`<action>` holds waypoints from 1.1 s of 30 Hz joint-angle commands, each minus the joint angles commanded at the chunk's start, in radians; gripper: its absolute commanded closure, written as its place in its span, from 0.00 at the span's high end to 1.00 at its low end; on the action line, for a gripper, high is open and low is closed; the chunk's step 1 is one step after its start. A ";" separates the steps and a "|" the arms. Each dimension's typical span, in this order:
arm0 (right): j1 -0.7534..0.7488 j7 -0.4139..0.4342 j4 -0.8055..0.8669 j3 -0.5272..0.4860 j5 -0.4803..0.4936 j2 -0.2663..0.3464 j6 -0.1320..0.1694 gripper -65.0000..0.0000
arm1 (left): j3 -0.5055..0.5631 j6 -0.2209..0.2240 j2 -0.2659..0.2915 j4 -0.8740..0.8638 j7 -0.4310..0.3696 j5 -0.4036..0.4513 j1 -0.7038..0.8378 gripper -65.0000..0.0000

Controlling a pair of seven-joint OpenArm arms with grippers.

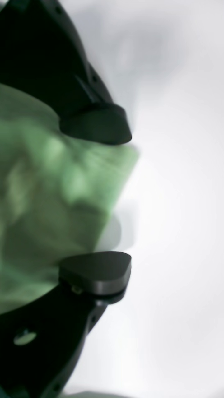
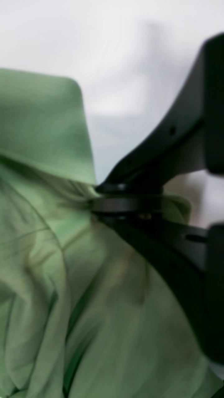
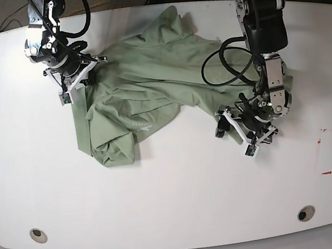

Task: Layout the t-shirt on the table in an organized manner, then fold the t-shirt properly
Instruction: 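Release the edge and move the left gripper to the shirt's hem, then grasp the t-shirt hem with the left gripper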

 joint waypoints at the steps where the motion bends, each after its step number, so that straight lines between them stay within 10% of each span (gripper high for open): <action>1: 0.000 0.000 0.000 0.000 0.000 0.000 0.000 0.00 | 0.000 0.023 0.000 -0.018 -0.008 0.000 -0.002 0.78; 8: 0.000 0.000 0.000 0.002 0.000 0.000 0.000 0.00 | 0.002 0.046 -0.002 -0.032 -0.006 0.000 0.003 0.72; 17: 0.000 0.000 0.000 0.003 0.000 0.000 0.000 0.00 | -0.003 0.046 -0.011 -0.032 0.021 0.005 0.009 0.08; 33: 0.000 0.000 0.000 0.003 0.000 -0.002 0.000 0.00 | -0.054 0.046 -0.037 0.155 0.071 0.003 0.083 0.05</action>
